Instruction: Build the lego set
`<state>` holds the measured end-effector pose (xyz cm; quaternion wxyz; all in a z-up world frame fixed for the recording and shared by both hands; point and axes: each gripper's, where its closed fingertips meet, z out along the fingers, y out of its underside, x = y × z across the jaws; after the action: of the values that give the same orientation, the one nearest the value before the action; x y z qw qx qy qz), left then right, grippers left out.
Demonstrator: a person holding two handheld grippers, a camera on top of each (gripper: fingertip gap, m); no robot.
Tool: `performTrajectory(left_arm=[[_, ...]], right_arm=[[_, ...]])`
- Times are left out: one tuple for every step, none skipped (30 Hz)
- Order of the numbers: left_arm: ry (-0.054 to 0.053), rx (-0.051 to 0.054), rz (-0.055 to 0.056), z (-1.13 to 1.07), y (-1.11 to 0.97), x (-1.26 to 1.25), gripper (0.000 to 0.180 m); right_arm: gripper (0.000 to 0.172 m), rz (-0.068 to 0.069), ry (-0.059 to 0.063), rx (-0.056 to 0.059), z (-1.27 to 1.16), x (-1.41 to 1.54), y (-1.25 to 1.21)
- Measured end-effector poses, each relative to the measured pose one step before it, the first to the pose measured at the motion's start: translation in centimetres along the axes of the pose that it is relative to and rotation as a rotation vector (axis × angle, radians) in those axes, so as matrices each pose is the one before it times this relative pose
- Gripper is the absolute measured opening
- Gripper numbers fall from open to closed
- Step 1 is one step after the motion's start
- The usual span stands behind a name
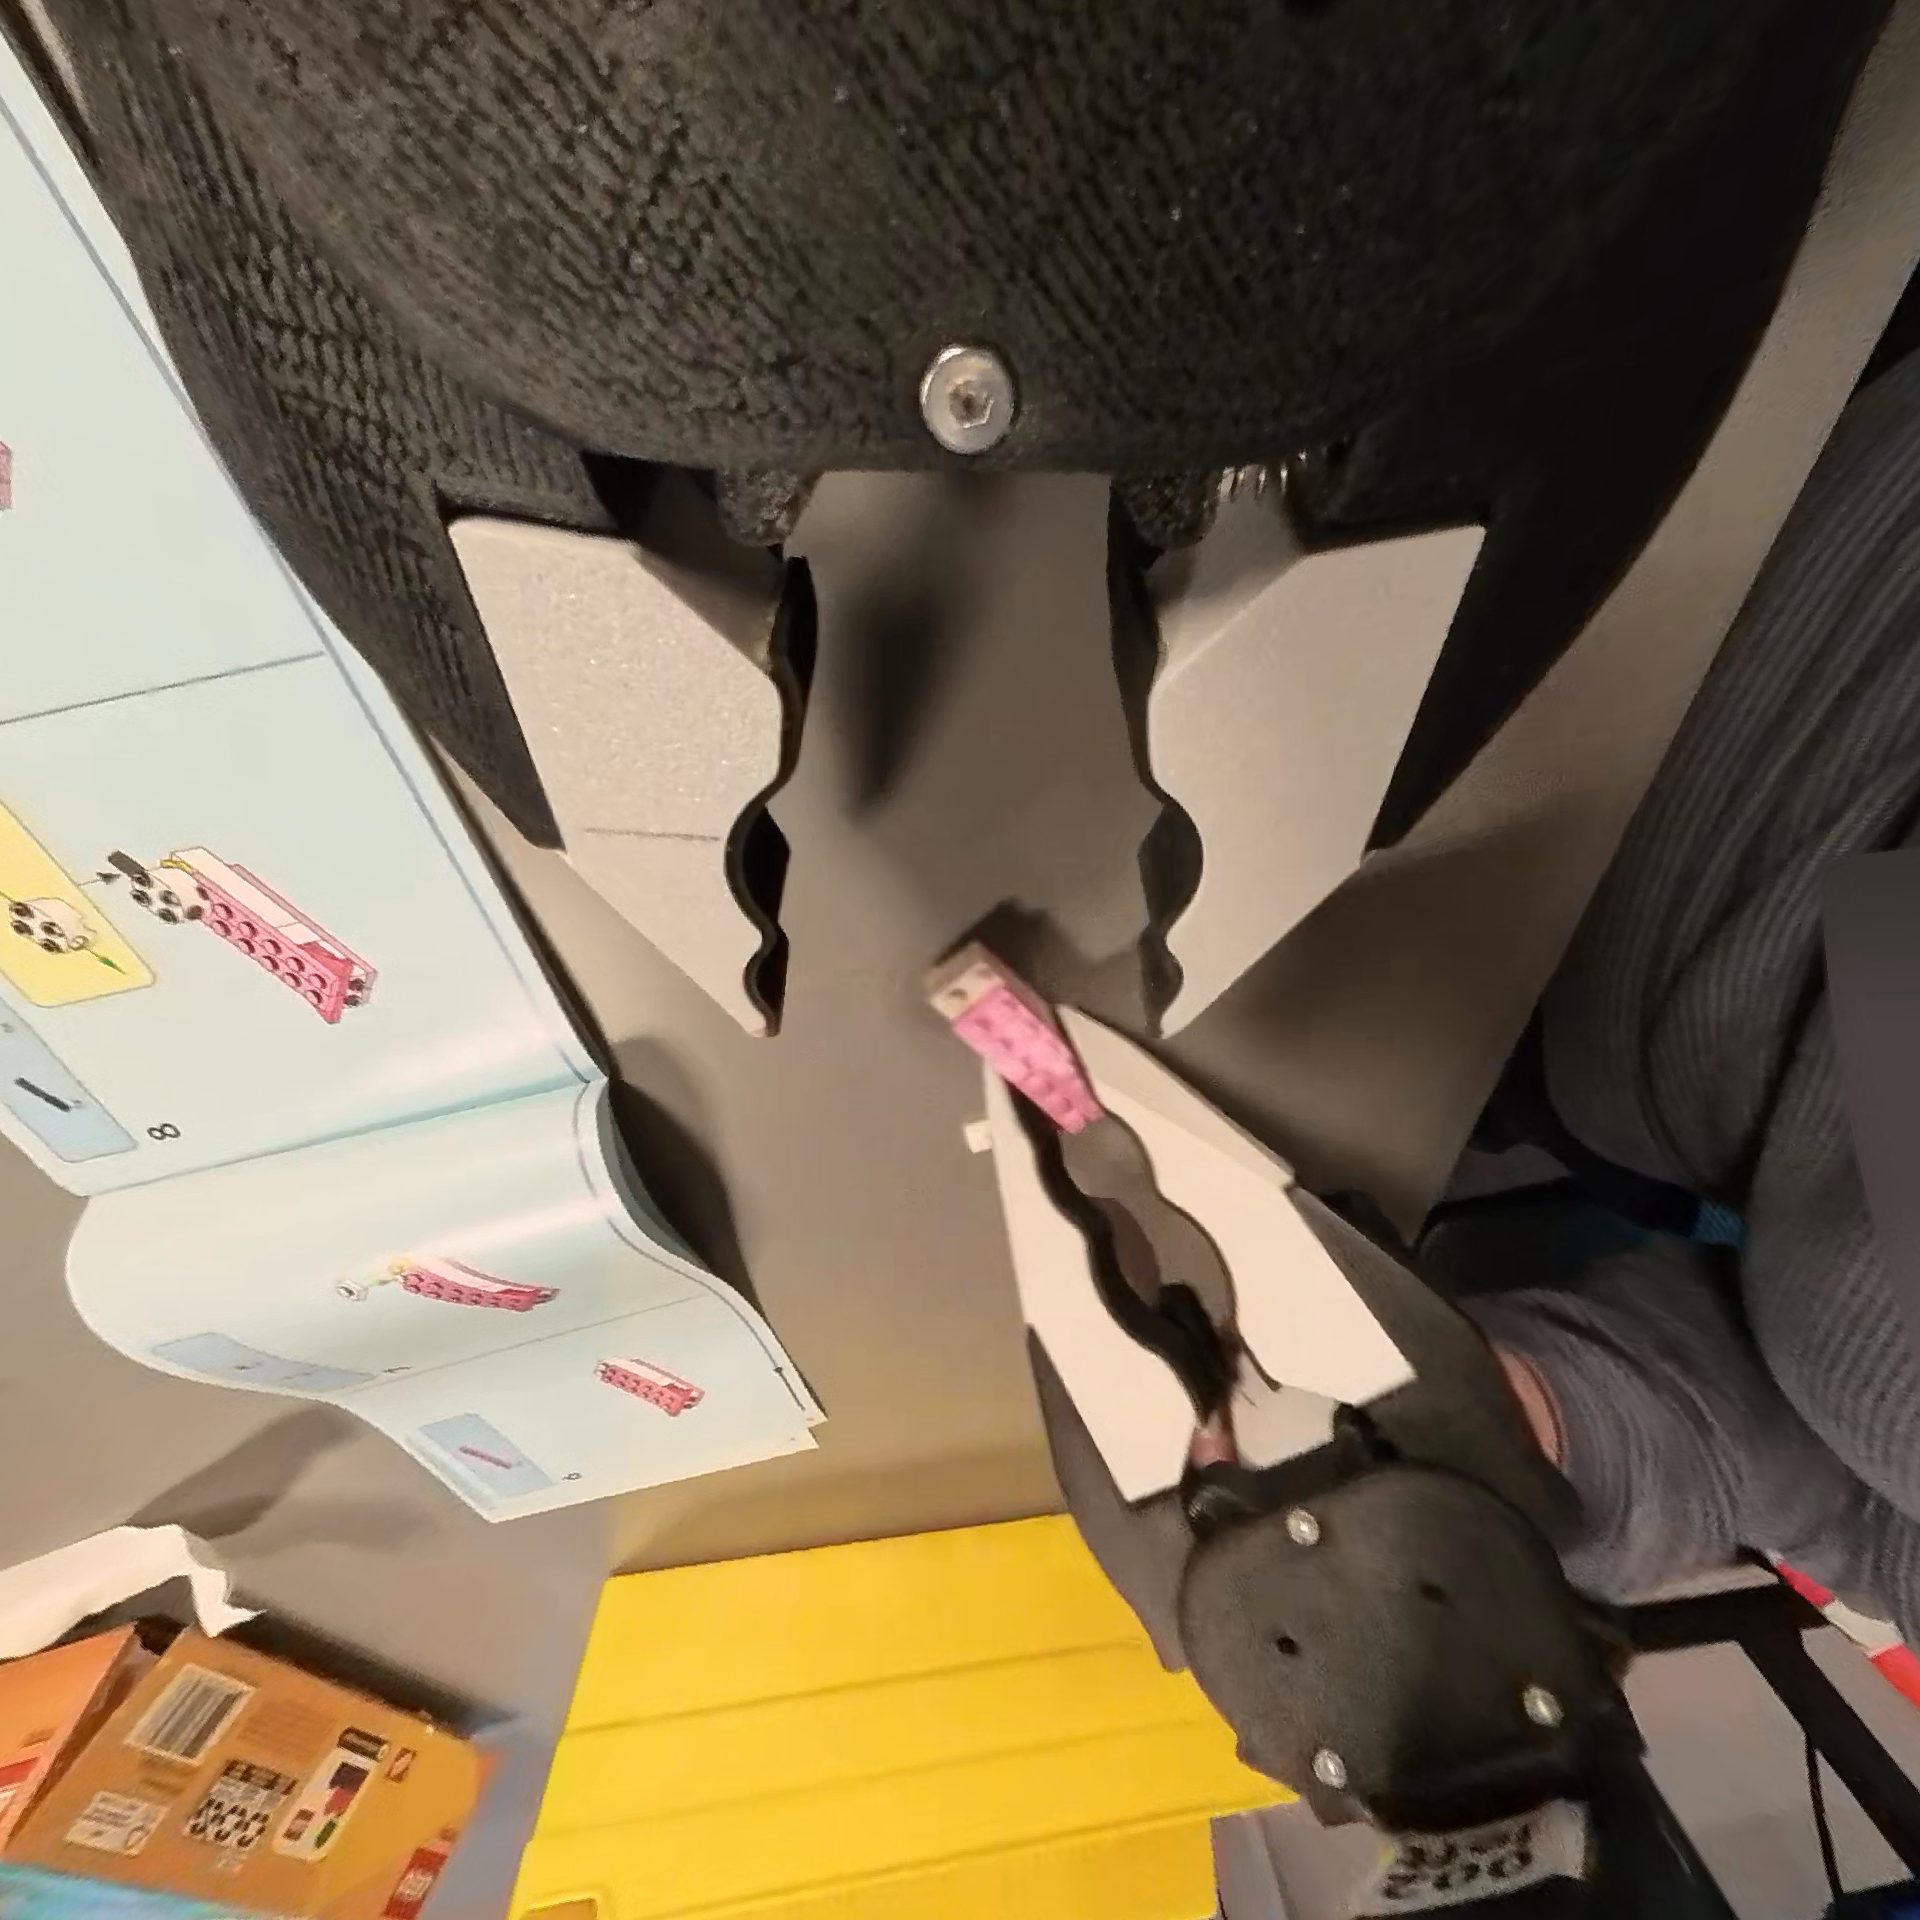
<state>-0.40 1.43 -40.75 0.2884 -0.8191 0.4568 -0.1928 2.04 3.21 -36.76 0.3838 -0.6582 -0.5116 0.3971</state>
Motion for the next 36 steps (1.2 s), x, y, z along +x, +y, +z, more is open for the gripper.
performTrajectory(left_arm=[[0.0102, -0.0123, 0.0203, -0.581, 0.646, 0.250, 0.016], [0.0203, -0.0126, 0.0294, -0.711, 0.740, 0.393, 0.016], [0.0082, -0.0087, 0.0155, -0.824, 0.784, 0.197, 0.016], [0.0039, -0.0065, 0.0085, -0.882, 0.784, 0.058, 0.016], [0.0112, -0.0077, 0.0194, -0.897, 0.871, 0.140, 0.016], [-0.0147, -0.0097, 0.0004, -0.872, 0.830, -0.302, 0.016], [-0.0085, -0.0113, 0.0149, -0.804, 0.801, -0.310, 0.016], [-0.0202, -0.0093, 0.0199, -0.708, 0.777, -0.538, 0.016], [-0.0474, -0.0063, -0.0029, -0.537, 0.621, -1.108, 0.016], [-0.0122, -0.0039, 0.0037, -0.310, 0.524, -0.695, 0.016], [0.0132, 0.0003, 0.0118, -0.132, 0.421, -0.322, 0.016], [-0.0028, 0.0028, 0.0049, 0.004, 0.342, -0.533, 0.016], [0.0050, -0.0014, 0.0063, 0.102, 0.337, -0.346, 0.016], [0.0090, 0.0002, 0.0054, 0.163, 0.269, -0.193, 0.016], [-0.0016, 0.0047, -0.0067, 0.179, 0.143, -0.284, 0.016], [0.0014, 0.0043, -0.0116, 0.181, 0.117, -0.153, 0.018], [-0.0095, 0.0169, -0.0187, 0.030, -0.115, -0.229, 0.027], [-0.0079, 0.0251, -0.0054, -0.097, -0.214, -0.093, 0.040], [-0.0031, 0.0286, 0.0067, -0.173, -0.198, 0.053, 0.046], [-0.0065, 0.0262, 0.0060, -0.169, -0.113, 0.008, 0.050], [0.0060, 0.0148, 0.0001, -0.087, 0.043, 0.130, 0.052], [0.0191, -0.0015, -0.0085, 0.024, 0.225, 0.231, 0.052], [0.0110, -0.0112, -0.0142, 0.145, 0.336, 0.065, 0.052], [0.0103, -0.0127, -0.0101, 0.175, 0.321, 0.058, 0.050], [0.0218, 0.0176, -0.0096, 0.044, -0.223, 0.260, 0.046], [-0.0016, 0.0001, -0.0036, 0.107, 0.000, -0.053, 0.043], [-0.0062, 0.0042, 0.0061, 0.047, -0.093, -0.067, 0.038], [0.0024, 0.0053, -0.0012, 0.094, -0.107, 0.050, 0.034], [-0.0019, 0.0108, -0.0037, 0.147, -0.171, -0.015, 0.032], [0.0016, 0.0179, 0.0024, 0.154, -0.167, 0.042, 0.031], [0.0054, 0.0233, 0.0048, 0.150, -0.161, 0.048, 0.028], [-0.0009, 0.0228, -0.0025, 0.125, -0.138, -0.123, 0.023], [-0.0067, 0.0177, -0.0124, 0.094, -0.102, -0.244, 0.017], [0.0096, 0.0100, -0.0116, 0.060, -0.070, 0.009, 0.017], [0.0066, 0.0045, -0.0101, 0.034, -0.033, -0.003, 0.017], [0.0051, 0.0005, -0.0030, 0.025, -0.016, 0.024, 0.017]], right_arm=[[0.066, -0.0141, 0.0016, -0.0105, 0.159, -0.134, 0.104], [0.065, -0.0152, -0.0017, -0.0106, 0.217, -0.222, 0.079], [0.062, -0.0138, -0.0029, -0.0111, 0.291, -0.248, 0.055], [0.060, -0.0137, 0.0012, -0.0106, 0.362, -0.151, 0.005], [0.056, -0.0167, -0.0041, -0.0072, 0.434, -0.223, -0.106], [0.050, -0.0195, -0.0047, -0.0044, 0.503, -0.164, -0.181], [0.045, -0.0187, 0.0018, -0.0051, 0.587, 0.037, -0.227], [0.039, -0.0134, 0.0007, -0.0126, 0.658, 0.160, -0.141], [0.035, -0.0085, -0.0021, -0.0247, 0.711, 0.220, 0.032], [0.032, -0.0027, -0.0086, -0.0302, 0.693, 0.124, 0.138], [0.030, -0.0002, -0.0130, -0.0306, 0.625, 0.011, 0.171], [0.029, -0.0083, -0.0081, -0.0254, 0.538, 0.035, 0.114], [0.027, -0.0147, -0.0066, -0.0179, 0.451, 0.067, 0.011], [0.024, -0.0114, -0.0120, -0.0138, 0.385, -0.002, -0.030], [0.022, -0.0060, -0.0142, -0.0115, 0.307, -0.019, -0.005], [0.020, -0.0044, -0.0133, -0.0102, 0.234, -0.039, 0.018], [0.018, -0.0048, -0.0077, -0.0080, 0.163, 0.005, 0.023], [0.018, -0.0066, -0.0099, -0.0037, 0.093, -0.081, 0.012], [0.018, -0.0053, -0.0085, 0.0014, 0.043, -0.071, -0.057], [0.018, -0.0018, -0.0067, 0.0034, 0.049, 0.000, -0.094], [0.018, 0.0011, -0.0085, -0.0002, 0.089, 0.008, -0.069], [0.018, 0.0028, -0.0082, -0.0077, 0.156, 0.036, 0.032], [0.018, 0.0006, -0.0056, -0.0132, 0.189, 0.043, 0.102], [0.017, -0.0049, -0.0039, -0.0121, 0.187, 0.037, 0.067], [0.014, -0.0109, -0.0030, 0.0004, 0.126, -0.008, -0.127], [0.009, -0.0085, -0.0006, -0.0032, 0.109, 0.031, -0.034], [0.006, -0.0076, -0.0052, -0.0016, 0.078, -0.062, -0.048], [0.006, -0.0024, -0.0072, -0.0006, 0.047, -0.060, -0.020], [0.006, 0.0013, -0.0092, 0.0001, 0.025, -0.034, -0.038], [0.006, 0.0005, -0.0104, 0.0013, 0.057, 0.018, -0.077], [0.006, -0.0024, -0.0090, 0.0090, 0.048, 0.093, -0.240], [0.006, -0.0056, -0.0103, 0.0217, 0.041, 0.059, -0.509], [0.006, -0.0095, -0.0161, 0.0241, 0.098, -0.118, -0.666], [0.005, -0.0156, -0.0163, 0.0134, 0.199, -0.200, -0.591], [0.005, -0.0245, -0.0113, -0.0003, 0.293, -0.210, -0.432], [0.005, -0.0310, -0.0117, -0.0046, 0.365, -0.243, -0.334]])
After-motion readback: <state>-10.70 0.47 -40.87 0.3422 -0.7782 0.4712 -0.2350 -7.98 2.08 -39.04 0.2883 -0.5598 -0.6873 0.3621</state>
